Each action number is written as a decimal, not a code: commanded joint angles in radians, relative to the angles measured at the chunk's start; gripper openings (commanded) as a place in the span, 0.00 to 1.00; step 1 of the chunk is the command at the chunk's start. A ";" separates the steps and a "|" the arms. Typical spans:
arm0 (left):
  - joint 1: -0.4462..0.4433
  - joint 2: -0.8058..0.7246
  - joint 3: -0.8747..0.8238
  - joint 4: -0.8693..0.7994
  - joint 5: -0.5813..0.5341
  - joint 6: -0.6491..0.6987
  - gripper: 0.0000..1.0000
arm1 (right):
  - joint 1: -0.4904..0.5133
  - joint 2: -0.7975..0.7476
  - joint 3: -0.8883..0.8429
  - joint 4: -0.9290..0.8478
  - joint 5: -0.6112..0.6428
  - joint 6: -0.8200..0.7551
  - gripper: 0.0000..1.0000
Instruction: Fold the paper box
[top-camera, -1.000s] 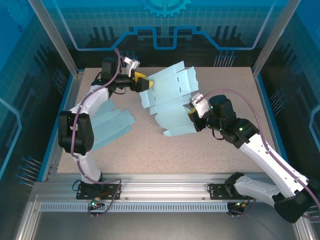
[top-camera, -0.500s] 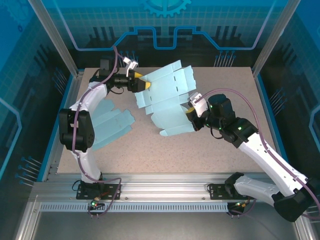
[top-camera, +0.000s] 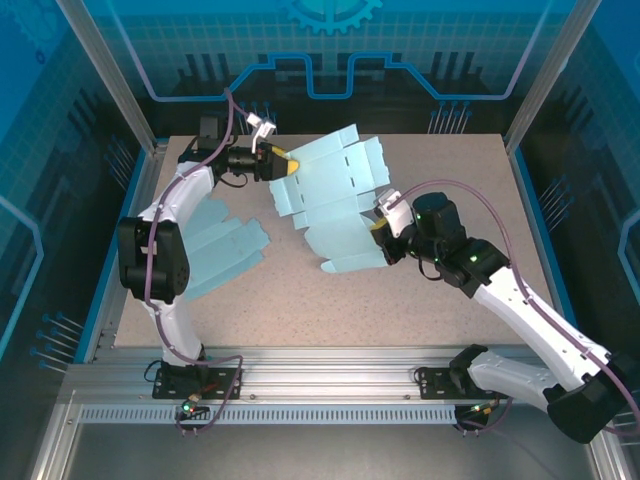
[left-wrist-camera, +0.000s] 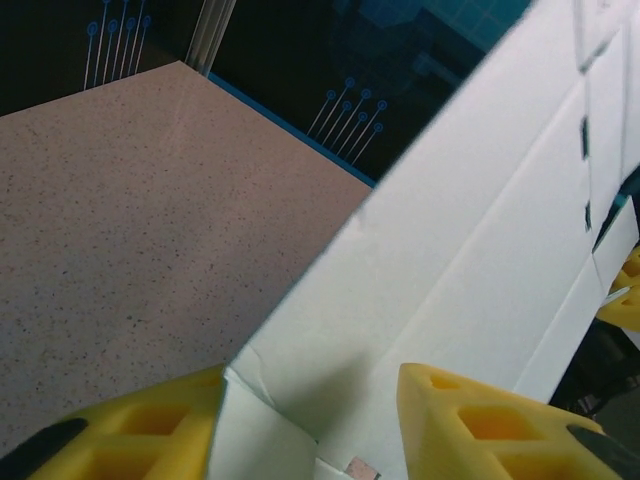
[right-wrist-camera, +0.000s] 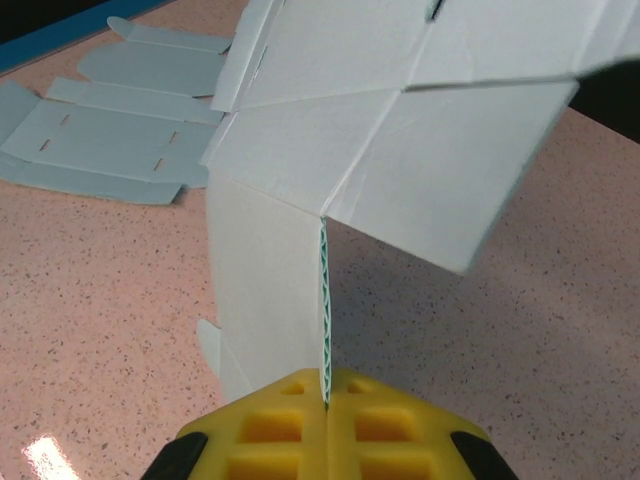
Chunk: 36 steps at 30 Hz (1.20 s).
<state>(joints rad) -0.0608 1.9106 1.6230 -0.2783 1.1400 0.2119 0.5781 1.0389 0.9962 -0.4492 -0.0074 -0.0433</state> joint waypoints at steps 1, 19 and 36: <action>0.003 -0.002 0.023 0.021 0.026 0.011 0.36 | 0.012 0.004 -0.023 0.037 0.024 0.036 0.00; -0.029 -0.034 -0.030 -0.099 -0.117 0.144 0.15 | -0.130 0.140 -0.029 -0.049 -0.023 0.268 0.52; -0.175 -0.057 -0.208 0.106 -0.375 0.298 0.00 | -0.329 0.200 -0.027 0.004 -0.140 0.364 0.65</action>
<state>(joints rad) -0.2367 1.8671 1.4441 -0.2802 0.7712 0.4744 0.2657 1.2095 0.9546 -0.4889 -0.0692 0.3149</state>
